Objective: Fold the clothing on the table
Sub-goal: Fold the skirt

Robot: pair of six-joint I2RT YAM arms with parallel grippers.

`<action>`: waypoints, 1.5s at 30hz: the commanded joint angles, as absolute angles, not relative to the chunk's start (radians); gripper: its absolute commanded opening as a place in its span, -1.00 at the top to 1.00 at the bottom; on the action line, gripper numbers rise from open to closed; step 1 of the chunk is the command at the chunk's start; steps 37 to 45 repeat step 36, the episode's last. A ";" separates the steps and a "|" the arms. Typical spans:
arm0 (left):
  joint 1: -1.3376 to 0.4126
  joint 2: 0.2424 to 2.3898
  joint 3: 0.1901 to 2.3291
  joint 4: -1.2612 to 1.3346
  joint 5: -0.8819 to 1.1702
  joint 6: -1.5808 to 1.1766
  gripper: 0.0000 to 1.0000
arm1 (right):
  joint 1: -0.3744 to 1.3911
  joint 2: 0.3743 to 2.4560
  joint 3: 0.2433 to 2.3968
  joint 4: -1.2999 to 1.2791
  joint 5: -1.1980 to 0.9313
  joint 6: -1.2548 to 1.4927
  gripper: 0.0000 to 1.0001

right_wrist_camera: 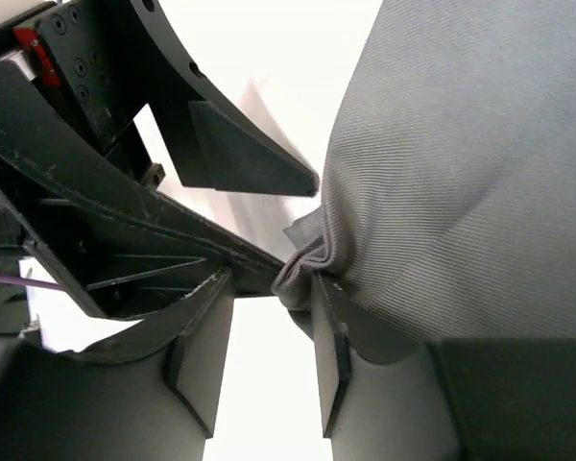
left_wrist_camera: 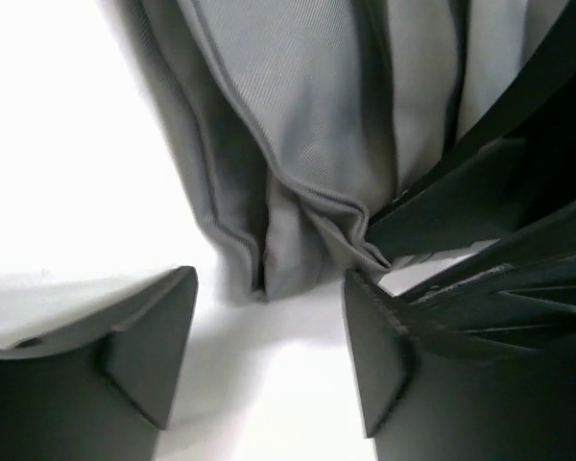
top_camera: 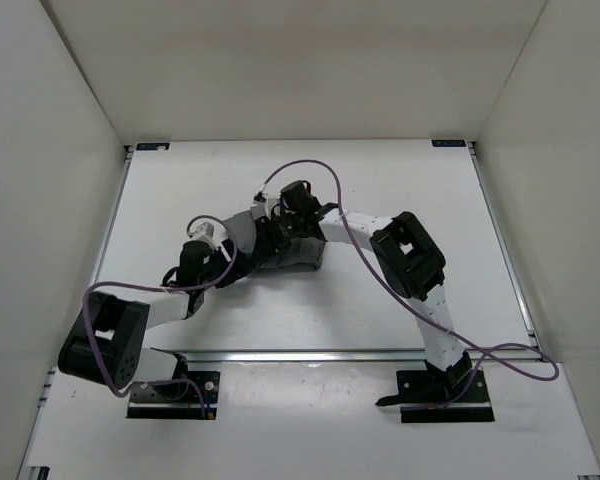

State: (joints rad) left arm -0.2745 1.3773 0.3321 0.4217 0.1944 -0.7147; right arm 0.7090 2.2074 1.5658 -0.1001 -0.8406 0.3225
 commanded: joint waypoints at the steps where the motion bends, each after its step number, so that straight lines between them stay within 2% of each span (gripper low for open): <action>1: -0.275 1.298 0.314 0.299 0.198 -0.713 -0.56 | 0.718 2.157 1.623 -0.106 -0.835 0.268 0.28; 6: -0.252 1.134 0.311 0.183 0.140 -0.716 -0.69 | 0.695 2.008 1.614 -0.098 -0.816 0.273 0.15; 8: -0.241 1.051 0.305 0.125 0.118 -0.712 -0.83 | 0.681 1.935 1.582 -0.034 -0.818 0.305 0.11; 9: -0.226 1.004 0.298 0.115 0.120 -0.704 -0.97 | 0.673 1.878 1.537 -0.008 -0.819 0.325 0.08; 12: -0.175 0.879 0.276 0.037 0.107 -0.692 -0.96 | 0.647 1.674 1.252 0.354 -0.815 0.445 0.01; 13: -0.157 0.853 0.284 0.006 0.101 -0.681 -0.97 | 0.640 1.584 1.103 0.432 -0.771 0.515 -0.05; 14: -0.143 0.818 0.288 -0.032 0.089 -0.667 -0.97 | 0.632 1.545 0.995 0.543 -0.766 0.528 -0.20; 16: -0.137 0.784 0.342 -0.086 0.087 -0.617 -0.97 | 0.629 1.435 0.957 0.484 -0.682 0.465 -0.41; 18: -0.149 0.808 0.401 -0.120 0.119 -0.563 -0.97 | 0.600 1.385 0.974 0.303 -0.608 0.364 -0.46; 23: -0.152 0.972 0.486 -0.144 0.316 -0.512 -0.98 | 0.436 1.249 0.766 0.485 -0.713 0.495 -0.52; 28: -0.184 1.127 0.511 -0.160 0.373 -0.474 -0.97 | 0.335 1.180 0.729 0.413 -0.719 0.457 -0.54; 31: -0.219 1.118 0.512 -0.163 0.360 -0.480 -0.97 | 0.305 1.155 0.669 0.483 -0.750 0.495 -0.55; 34: -0.215 1.100 0.521 -0.187 0.365 -0.479 -0.97 | 0.314 1.144 0.672 0.441 -0.730 0.459 -0.61; 36: -0.212 1.083 0.548 -0.213 0.341 -0.456 -0.97 | 0.328 1.149 0.686 0.401 -0.704 0.430 -0.76; 45: -0.212 1.083 0.548 -0.213 0.341 -0.456 -0.97 | 0.328 1.149 0.686 0.401 -0.704 0.430 -0.76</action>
